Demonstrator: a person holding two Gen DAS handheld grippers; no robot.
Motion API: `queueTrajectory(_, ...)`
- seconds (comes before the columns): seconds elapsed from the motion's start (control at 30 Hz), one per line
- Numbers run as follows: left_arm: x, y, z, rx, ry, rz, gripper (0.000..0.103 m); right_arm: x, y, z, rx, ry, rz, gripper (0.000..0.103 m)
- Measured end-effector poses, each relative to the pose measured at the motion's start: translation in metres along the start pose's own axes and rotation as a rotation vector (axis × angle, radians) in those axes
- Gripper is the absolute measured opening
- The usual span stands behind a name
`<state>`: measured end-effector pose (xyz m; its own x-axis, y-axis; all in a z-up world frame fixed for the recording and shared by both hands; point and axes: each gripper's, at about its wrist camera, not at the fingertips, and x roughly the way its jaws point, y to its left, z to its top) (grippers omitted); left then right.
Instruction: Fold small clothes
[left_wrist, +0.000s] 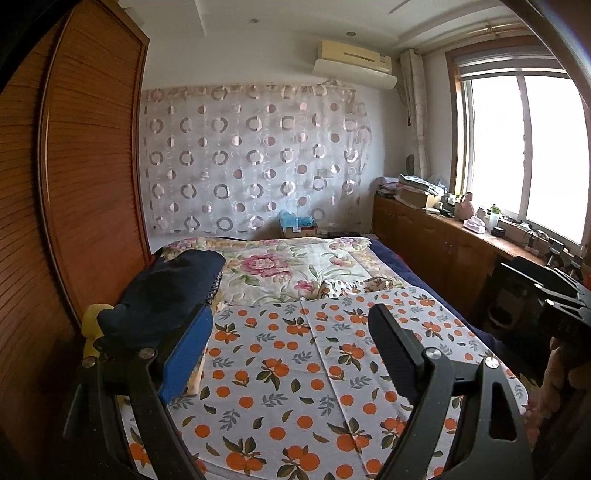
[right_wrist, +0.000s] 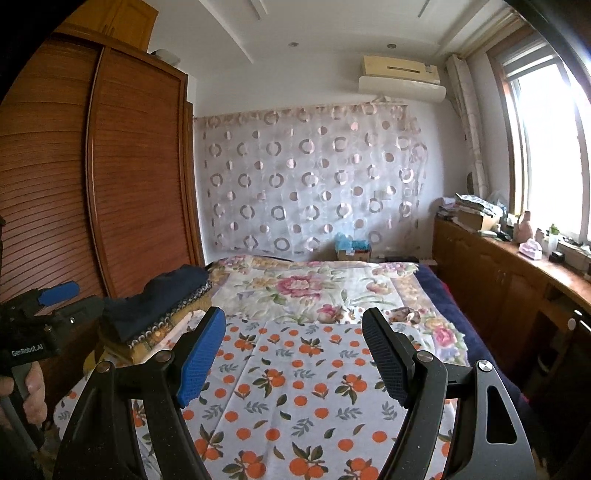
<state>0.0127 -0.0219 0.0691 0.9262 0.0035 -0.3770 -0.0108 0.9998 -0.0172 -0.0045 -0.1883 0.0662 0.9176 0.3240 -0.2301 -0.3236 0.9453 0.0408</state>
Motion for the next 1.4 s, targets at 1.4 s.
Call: queueTrajectory(1.4,0.000,0.004,-0.002,-0.001,-0.016,0.011,0.087,0.006,-0.024,-0.002,-0.001,0.006,0.010,0.078)
